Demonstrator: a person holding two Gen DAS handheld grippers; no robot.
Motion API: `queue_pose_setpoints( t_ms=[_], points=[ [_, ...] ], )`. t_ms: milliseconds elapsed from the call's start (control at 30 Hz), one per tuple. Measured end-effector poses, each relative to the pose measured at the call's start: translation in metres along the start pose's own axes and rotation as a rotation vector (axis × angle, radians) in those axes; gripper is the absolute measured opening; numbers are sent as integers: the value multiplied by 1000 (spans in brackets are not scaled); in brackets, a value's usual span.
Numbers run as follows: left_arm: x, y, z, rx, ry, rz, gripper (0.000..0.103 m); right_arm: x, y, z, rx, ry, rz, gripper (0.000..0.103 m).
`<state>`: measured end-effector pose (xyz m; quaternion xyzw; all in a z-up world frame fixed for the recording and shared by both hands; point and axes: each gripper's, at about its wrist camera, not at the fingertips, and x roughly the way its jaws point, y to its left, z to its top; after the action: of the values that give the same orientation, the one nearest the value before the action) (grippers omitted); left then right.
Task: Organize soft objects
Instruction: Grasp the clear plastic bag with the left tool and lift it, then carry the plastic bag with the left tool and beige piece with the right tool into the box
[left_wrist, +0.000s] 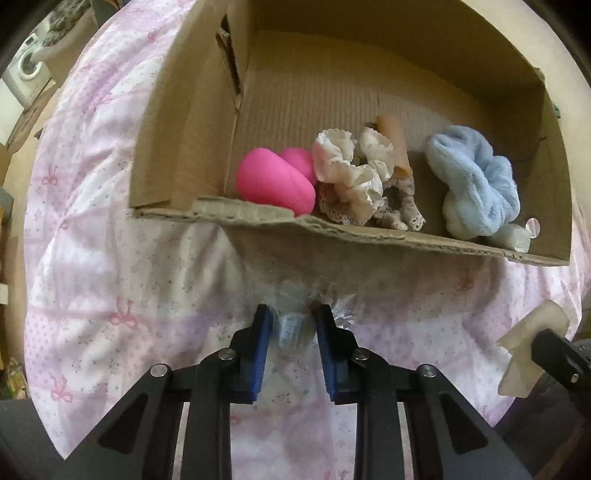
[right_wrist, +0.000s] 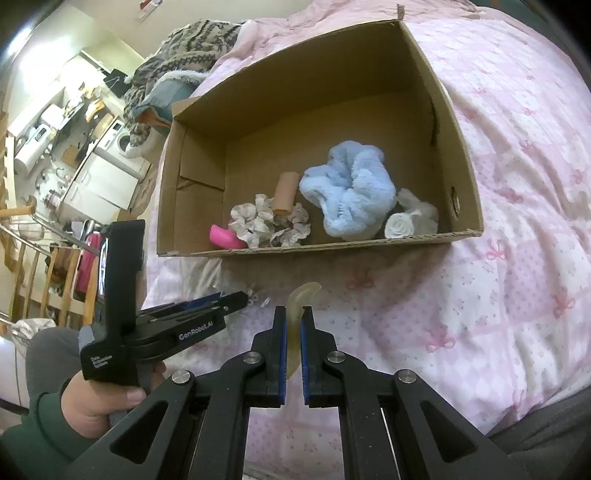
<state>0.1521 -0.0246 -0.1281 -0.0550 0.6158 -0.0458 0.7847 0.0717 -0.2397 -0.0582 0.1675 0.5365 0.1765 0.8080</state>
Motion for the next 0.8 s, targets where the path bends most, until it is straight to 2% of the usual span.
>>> queue_pose_setpoints(
  t_ms=[233, 800],
  points=[
    [-12, 0, -11, 22, -21, 31, 23, 3, 2, 1, -10, 1, -19, 8],
    [-54, 25, -40, -22, -77, 65, 23, 10, 7, -2, -42, 0, -58, 8]
  ],
)
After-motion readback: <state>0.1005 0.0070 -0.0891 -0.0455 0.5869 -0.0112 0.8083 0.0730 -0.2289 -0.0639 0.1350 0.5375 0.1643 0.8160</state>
